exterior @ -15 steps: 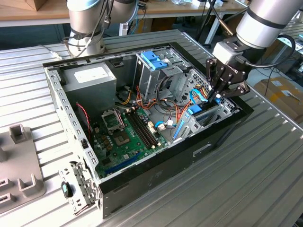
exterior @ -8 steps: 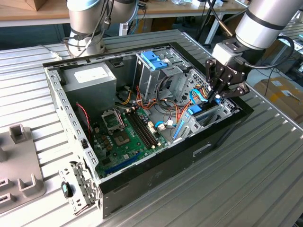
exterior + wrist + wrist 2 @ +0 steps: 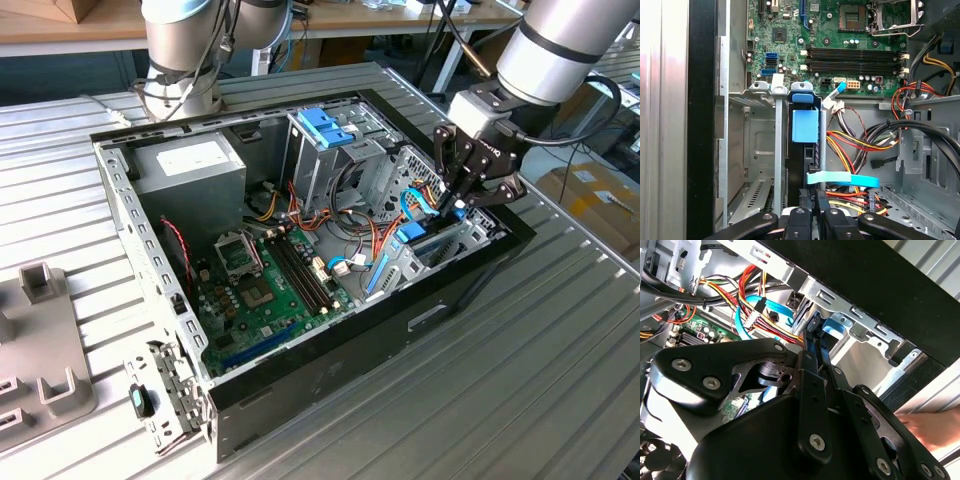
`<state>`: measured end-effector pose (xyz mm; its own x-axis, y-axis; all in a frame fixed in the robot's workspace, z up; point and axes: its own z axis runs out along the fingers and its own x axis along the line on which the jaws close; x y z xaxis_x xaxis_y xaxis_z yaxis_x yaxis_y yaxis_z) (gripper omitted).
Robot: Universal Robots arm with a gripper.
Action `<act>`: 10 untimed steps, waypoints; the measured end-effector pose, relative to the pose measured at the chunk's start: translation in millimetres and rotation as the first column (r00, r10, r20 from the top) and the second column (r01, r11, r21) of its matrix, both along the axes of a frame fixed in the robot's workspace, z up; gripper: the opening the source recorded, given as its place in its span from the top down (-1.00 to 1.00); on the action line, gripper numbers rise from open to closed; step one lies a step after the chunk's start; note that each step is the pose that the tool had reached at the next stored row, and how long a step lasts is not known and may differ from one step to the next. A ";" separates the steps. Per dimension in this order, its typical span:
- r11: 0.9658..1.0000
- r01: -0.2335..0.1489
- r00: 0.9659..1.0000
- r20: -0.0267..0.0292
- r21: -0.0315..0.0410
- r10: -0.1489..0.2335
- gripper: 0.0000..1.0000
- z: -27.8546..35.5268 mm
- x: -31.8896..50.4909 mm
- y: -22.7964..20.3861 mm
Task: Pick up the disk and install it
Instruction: 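Insert the second disk wire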
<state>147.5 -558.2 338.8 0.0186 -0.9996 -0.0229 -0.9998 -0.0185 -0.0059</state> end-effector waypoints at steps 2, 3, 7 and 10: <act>1.000 0.000 1.000 0.000 0.000 0.000 0.67 -0.1 0.0 0.0; 1.000 0.000 1.000 0.000 0.000 0.000 0.67 -0.2 0.0 0.0; 1.000 0.000 1.000 0.000 0.000 0.000 0.67 -0.4 0.0 0.0; 1.000 0.000 1.000 0.000 0.002 0.000 0.65 -1.6 0.0 0.0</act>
